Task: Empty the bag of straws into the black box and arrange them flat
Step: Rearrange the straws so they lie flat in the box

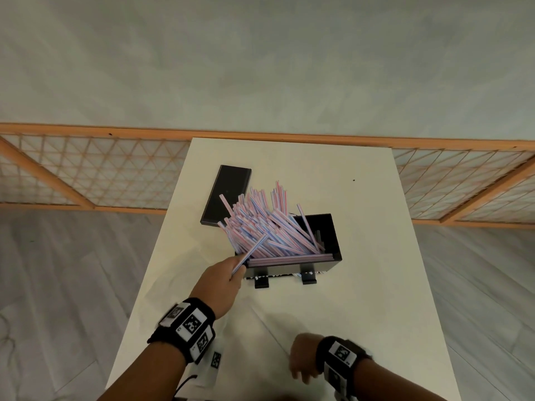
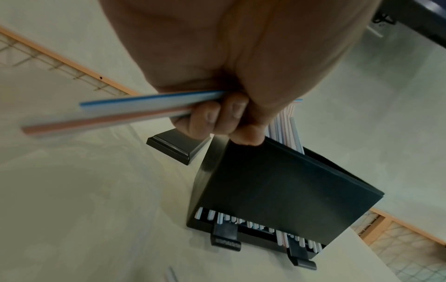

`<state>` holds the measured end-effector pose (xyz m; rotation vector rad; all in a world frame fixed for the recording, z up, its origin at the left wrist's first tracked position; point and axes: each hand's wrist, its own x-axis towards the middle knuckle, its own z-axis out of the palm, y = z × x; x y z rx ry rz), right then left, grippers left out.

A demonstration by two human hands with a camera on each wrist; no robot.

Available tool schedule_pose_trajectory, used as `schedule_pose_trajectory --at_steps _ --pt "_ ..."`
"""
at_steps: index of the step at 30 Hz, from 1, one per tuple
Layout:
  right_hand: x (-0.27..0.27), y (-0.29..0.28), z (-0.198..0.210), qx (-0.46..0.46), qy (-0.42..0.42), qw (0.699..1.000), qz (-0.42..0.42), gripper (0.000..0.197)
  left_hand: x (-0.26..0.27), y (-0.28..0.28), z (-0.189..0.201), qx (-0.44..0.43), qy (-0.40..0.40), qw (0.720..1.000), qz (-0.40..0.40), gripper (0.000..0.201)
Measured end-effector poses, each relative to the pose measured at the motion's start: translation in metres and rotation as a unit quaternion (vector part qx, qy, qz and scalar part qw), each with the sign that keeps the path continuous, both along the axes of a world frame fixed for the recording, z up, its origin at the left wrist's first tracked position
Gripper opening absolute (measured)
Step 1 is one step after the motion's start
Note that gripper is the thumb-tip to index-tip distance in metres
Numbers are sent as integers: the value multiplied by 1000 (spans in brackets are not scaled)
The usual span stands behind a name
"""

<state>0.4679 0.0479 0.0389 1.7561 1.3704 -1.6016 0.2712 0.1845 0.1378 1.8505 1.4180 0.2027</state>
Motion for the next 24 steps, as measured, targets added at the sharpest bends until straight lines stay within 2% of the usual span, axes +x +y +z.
schedule_pose_trajectory --at_steps 4,5,8,10,12,14,16,19,21,24 --pt "25 -9 25 92 63 994 12 28 -5 -5 10 -12 -46 998 28 25" --pt "32 -7 34 119 87 989 -4 25 -4 -8 14 -3 -65 997 38 24" --pt "46 -1 59 169 162 964 -126 20 8 -16 34 14 -152 986 71 41" --pt "48 6 72 197 194 944 -179 22 23 -18 49 -12 -236 967 99 42" --pt "45 14 82 227 203 933 -192 22 40 -17 60 -58 -305 944 108 48" --pt "38 23 93 259 191 928 -187 22 54 -17 64 -56 -311 946 76 51" --pt "29 29 103 311 162 922 -165 23 65 -17 63 -17 -284 957 51 28" --pt "21 35 113 392 117 901 -144 23 78 -16 60 24 -276 958 70 46" --pt "19 42 122 388 158 885 -203 20 83 -13 61 46 -293 951 83 54" --pt "16 56 141 276 309 857 -305 17 93 -10 68 27 -356 928 104 51"
